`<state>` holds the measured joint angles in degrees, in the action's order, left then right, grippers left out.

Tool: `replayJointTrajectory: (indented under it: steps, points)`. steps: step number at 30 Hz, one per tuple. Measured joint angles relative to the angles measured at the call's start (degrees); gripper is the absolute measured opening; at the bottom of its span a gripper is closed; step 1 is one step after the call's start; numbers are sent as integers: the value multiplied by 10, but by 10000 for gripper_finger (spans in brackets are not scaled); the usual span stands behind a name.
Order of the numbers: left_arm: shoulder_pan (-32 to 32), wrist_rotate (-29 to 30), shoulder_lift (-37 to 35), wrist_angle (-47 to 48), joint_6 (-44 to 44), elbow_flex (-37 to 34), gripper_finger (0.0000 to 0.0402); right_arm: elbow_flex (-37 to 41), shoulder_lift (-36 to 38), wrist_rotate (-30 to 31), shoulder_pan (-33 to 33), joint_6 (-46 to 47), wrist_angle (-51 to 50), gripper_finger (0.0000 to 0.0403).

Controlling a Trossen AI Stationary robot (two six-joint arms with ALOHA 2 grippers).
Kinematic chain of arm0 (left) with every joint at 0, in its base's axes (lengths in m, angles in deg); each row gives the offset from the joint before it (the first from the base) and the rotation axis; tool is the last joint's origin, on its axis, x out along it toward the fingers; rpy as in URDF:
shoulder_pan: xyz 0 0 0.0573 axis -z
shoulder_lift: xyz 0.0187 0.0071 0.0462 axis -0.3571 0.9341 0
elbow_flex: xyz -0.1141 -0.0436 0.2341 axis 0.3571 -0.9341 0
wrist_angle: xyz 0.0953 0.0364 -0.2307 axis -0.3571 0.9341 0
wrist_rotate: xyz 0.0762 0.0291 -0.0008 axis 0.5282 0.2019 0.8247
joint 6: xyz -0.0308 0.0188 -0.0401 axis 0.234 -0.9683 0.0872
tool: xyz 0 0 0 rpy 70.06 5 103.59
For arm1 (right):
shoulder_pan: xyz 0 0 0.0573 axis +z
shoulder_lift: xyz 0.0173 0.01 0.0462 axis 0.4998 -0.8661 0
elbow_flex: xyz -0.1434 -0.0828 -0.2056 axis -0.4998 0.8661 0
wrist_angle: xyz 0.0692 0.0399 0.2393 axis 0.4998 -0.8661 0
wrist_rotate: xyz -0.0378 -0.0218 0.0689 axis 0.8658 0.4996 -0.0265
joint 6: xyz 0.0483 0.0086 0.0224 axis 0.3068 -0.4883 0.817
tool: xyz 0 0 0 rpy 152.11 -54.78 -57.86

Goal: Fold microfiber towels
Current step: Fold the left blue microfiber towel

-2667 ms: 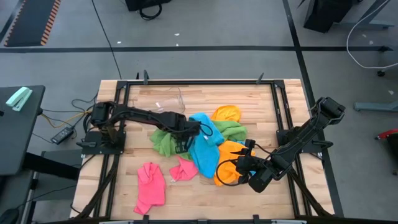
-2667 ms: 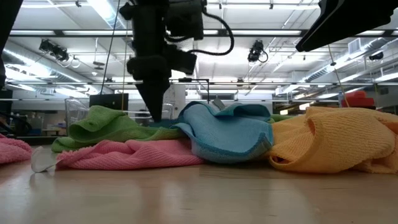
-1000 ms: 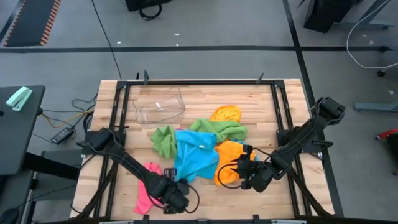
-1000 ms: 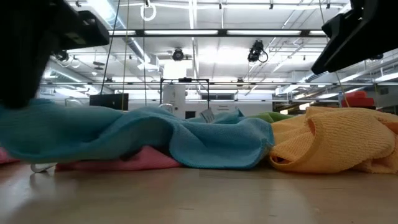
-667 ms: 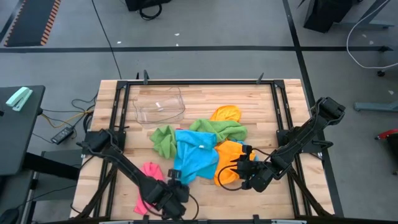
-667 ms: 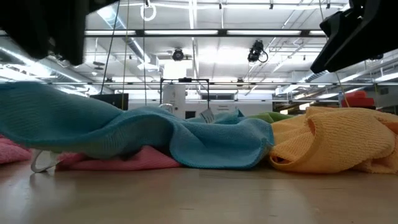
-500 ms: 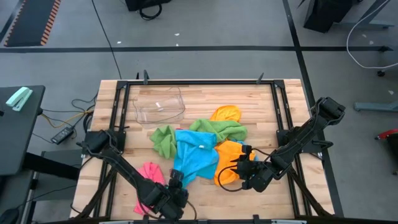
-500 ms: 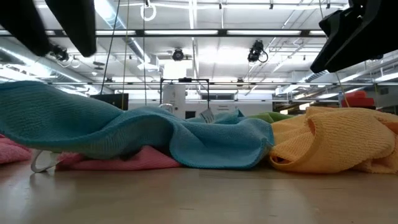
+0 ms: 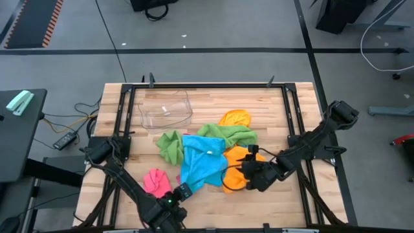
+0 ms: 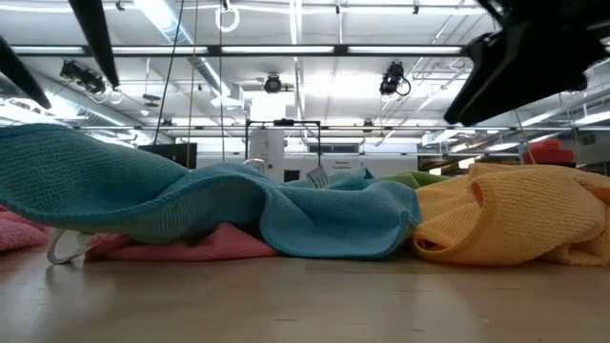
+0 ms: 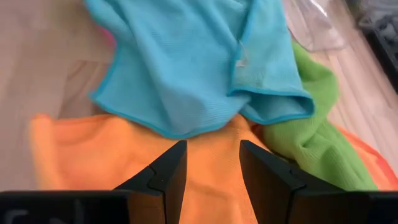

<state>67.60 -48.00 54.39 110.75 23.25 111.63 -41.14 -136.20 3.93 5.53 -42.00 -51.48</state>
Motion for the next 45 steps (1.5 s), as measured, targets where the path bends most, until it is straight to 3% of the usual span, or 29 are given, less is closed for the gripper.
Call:
replayJointTrajectory:
  steps: [6,14,30,41,45]
  points:
    - [-2,-36,1,-3,-30,0,181,0,0,-33,-19,-2,1,157]
    - [-8,-52,16,-92,-87,0,214,0,0,-40,3,-2,54,157]
    - [13,-75,26,-57,-52,35,166,-1,0,-40,41,13,98,157]
    - [25,-72,26,-51,-60,-9,196,-1,0,-15,39,-6,118,157]
    - [24,-38,26,-62,-92,-25,196,-1,0,-15,39,-13,124,157]
